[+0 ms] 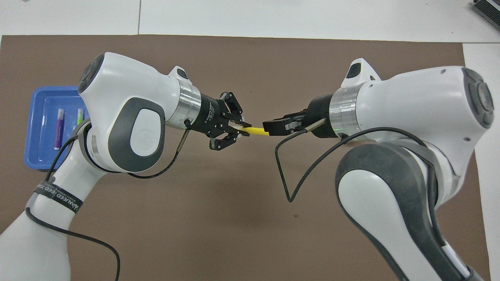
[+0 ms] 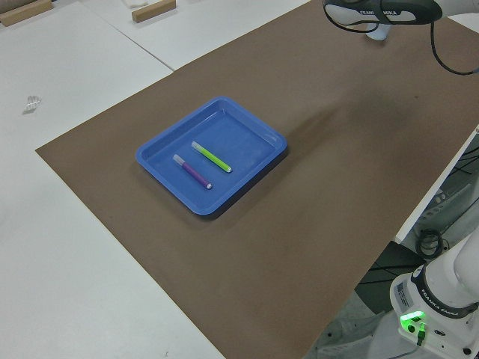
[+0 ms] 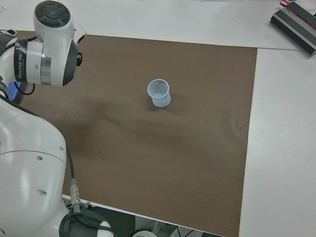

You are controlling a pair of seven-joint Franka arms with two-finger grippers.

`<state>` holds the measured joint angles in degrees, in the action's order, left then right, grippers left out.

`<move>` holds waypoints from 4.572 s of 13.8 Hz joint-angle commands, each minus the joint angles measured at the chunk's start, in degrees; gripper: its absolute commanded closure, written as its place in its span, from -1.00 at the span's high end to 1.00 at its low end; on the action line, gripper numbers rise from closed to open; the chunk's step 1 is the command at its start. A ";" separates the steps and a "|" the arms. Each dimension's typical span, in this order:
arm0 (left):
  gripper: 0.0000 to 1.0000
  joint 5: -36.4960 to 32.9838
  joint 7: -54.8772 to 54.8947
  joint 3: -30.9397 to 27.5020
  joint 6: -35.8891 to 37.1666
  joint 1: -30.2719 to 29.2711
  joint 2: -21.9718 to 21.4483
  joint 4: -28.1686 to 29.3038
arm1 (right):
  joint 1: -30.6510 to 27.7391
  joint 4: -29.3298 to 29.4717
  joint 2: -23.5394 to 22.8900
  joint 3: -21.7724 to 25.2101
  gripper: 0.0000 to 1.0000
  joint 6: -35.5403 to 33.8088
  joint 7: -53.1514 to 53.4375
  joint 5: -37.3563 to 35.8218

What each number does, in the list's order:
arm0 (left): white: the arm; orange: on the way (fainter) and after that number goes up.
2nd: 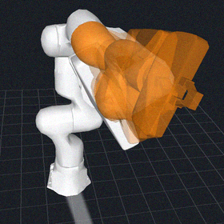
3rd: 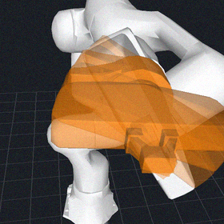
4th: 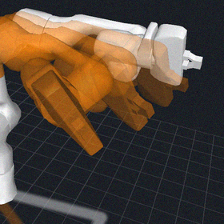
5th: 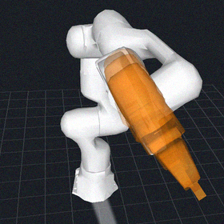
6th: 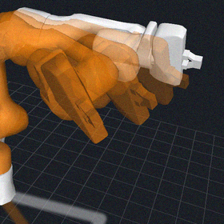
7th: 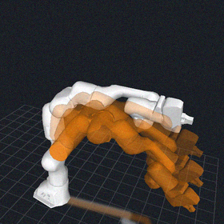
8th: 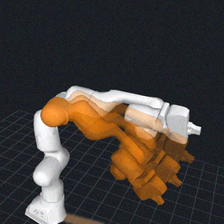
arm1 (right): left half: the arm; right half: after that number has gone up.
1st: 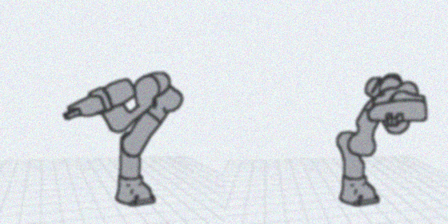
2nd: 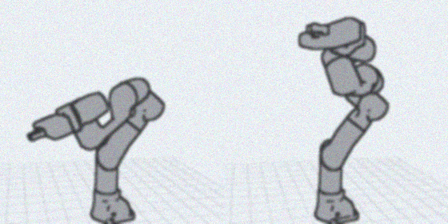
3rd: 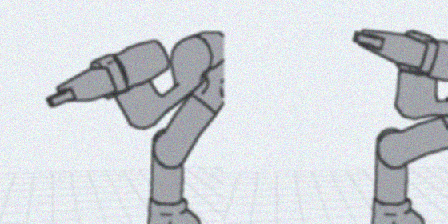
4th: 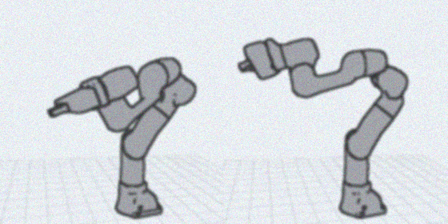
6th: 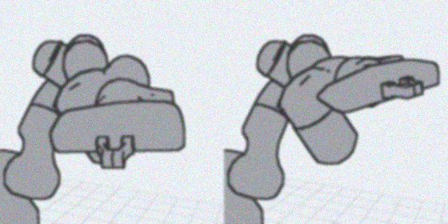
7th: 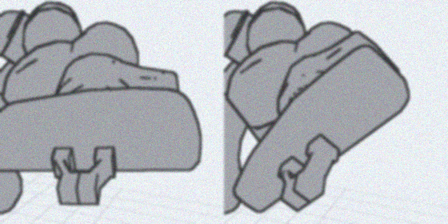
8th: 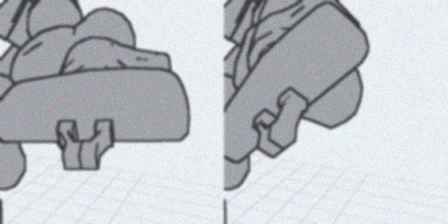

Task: Transfer and insert pens with both arms
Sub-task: 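Grasp the yellow pen's free end with the right gripper, then open the left gripper while the right gripper pulls the pen away, then move the yellow pen over the cup while the left gripper returns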

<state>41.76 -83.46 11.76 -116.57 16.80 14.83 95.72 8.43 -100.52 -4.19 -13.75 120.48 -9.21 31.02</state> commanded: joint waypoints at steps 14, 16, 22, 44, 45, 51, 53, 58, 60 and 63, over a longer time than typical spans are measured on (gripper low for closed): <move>-1.00 0.78 -3.03 -0.95 -2.69 2.80 -1.65 1.66 | 1.06 -2.66 -0.64 0.12 -0.54 -0.16 -4.32 1.06; -1.00 0.69 -2.85 -0.95 -2.78 2.80 -1.73 1.75 | 1.06 -3.01 -0.47 0.21 -0.64 -0.16 -4.32 0.97; -0.82 0.60 -2.68 -1.03 -2.96 2.80 -1.73 1.75 | 1.06 -3.01 -0.47 0.21 -1.00 -0.16 -3.97 0.71; 0.93 -22.51 54.30 -1.74 6.36 -4.83 -8.50 12.11 | -19.49 -1.78 0.68 0.56 -1.00 -9.83 -15.90 -21.09; 0.93 -22.95 58.37 -1.74 6.10 -6.67 -8.33 11.95 | -20.98 -1.87 0.76 0.56 -1.00 -9.83 -18.01 -21.18; 0.89 -35.25 83.67 -1.74 0.31 -17.84 -8.06 13.18 | -22.58 -2.84 -0.29 0.56 -1.00 -8.69 -18.74 -25.04; 0.88 -37.17 89.58 -1.65 -5.22 -22.23 -7.63 15.10 | -22.49 -3.10 -2.04 0.56 -1.00 -6.59 -18.74 -25.48; 0.85 -42.18 100.07 -1.74 -10.43 -31.02 -2.88 15.03 | -21.70 -4.07 -4.68 0.48 -1.00 -2.98 -18.04 -28.29; 0.83 -44.74 100.07 -1.74 -9.90 -32.79 -0.61 12.84 | -21.70 -4.76 -5.12 0.48 -0.69 -1.84 -15.41 -28.56; 0.79 -45.80 100.07 -1.65 -9.73 -33.85 3.35 10.72 | -21.53 -5.47 -5.13 0.21 0.82 -0.08 -14.08 -28.56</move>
<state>-2.71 16.33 9.45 -126.32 -16.47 14.89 109.03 -13.06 -104.85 -9.77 -12.92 118.75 -25.16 4.09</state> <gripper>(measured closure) 0.097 0.652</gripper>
